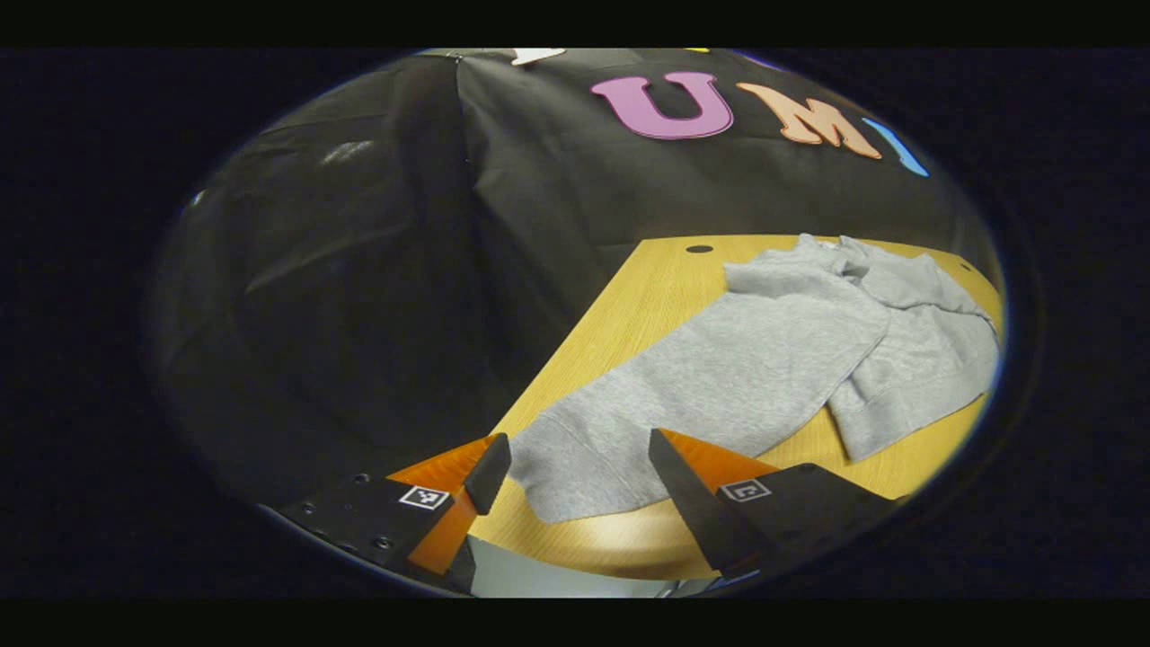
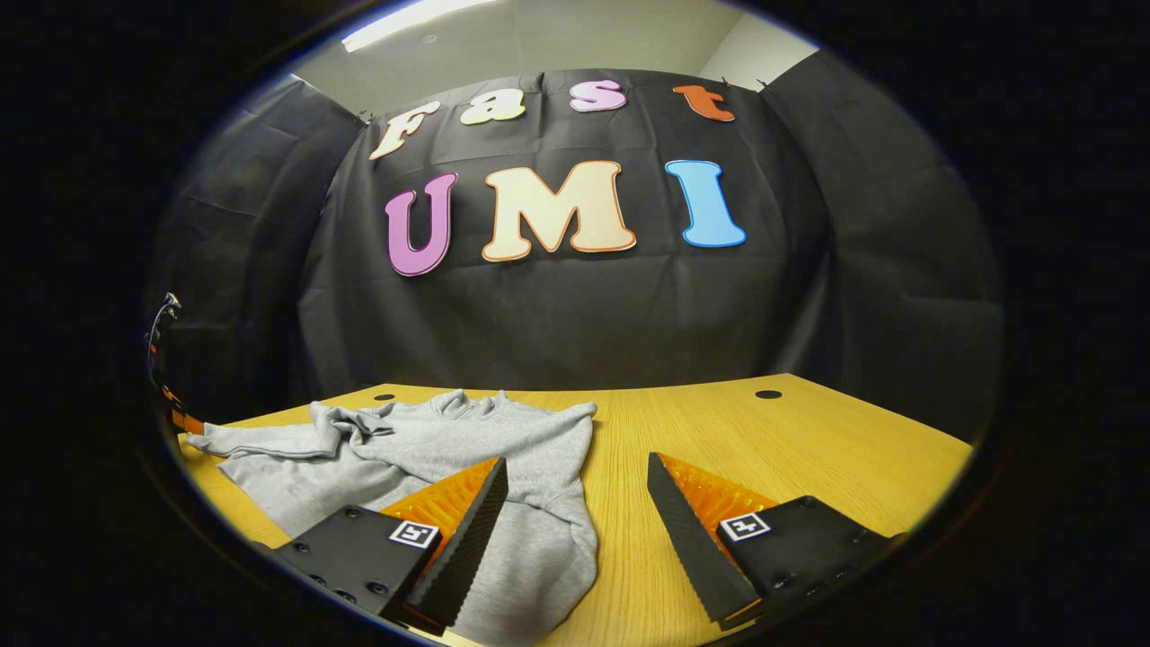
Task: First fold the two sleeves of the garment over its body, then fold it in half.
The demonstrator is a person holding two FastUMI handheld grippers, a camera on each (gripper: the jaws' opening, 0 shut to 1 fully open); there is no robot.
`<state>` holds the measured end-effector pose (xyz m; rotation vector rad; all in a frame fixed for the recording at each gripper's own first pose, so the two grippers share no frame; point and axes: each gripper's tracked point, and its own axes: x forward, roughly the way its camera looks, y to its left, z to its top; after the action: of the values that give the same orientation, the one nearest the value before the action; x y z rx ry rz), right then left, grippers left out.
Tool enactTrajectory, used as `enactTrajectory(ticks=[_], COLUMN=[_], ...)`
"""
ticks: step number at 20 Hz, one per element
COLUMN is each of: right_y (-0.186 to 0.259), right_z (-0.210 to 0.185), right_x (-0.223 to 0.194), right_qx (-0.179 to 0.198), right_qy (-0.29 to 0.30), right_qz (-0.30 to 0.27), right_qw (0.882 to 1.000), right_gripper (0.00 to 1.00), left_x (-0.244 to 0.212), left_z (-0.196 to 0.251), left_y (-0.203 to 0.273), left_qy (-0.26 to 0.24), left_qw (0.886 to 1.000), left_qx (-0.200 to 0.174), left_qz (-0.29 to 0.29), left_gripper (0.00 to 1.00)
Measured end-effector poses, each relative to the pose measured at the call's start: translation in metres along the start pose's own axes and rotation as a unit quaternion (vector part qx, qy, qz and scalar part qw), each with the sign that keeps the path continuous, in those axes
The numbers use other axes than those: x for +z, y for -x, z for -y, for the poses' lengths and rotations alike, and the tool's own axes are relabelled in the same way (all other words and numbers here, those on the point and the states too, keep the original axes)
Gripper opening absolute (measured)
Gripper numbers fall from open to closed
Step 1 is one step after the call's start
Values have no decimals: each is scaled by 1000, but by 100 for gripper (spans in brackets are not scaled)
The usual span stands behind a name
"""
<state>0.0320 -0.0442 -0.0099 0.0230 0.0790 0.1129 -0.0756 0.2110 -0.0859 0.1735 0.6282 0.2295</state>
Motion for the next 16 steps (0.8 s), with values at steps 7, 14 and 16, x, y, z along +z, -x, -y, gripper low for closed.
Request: enactTrajectory(ticks=[7,14,16], right_y=[3,5,5], right_z=[-2,-5,-3], right_x=[8,12,11], right_qx=[-3,0,0], right_qy=[8,9,8], right_qz=[26,36,35], right_qw=[1000,999,999], right_gripper=[97,97,97], left_x=[-15,-17,-17], left_z=[0,7,15], left_y=[-10,-12,-13], left_qy=[11,41,74], left_qw=[1000,998,996], left_qx=[-1,-27,-50], left_qz=[-27,-27,-21], left_gripper=[93,88,82])
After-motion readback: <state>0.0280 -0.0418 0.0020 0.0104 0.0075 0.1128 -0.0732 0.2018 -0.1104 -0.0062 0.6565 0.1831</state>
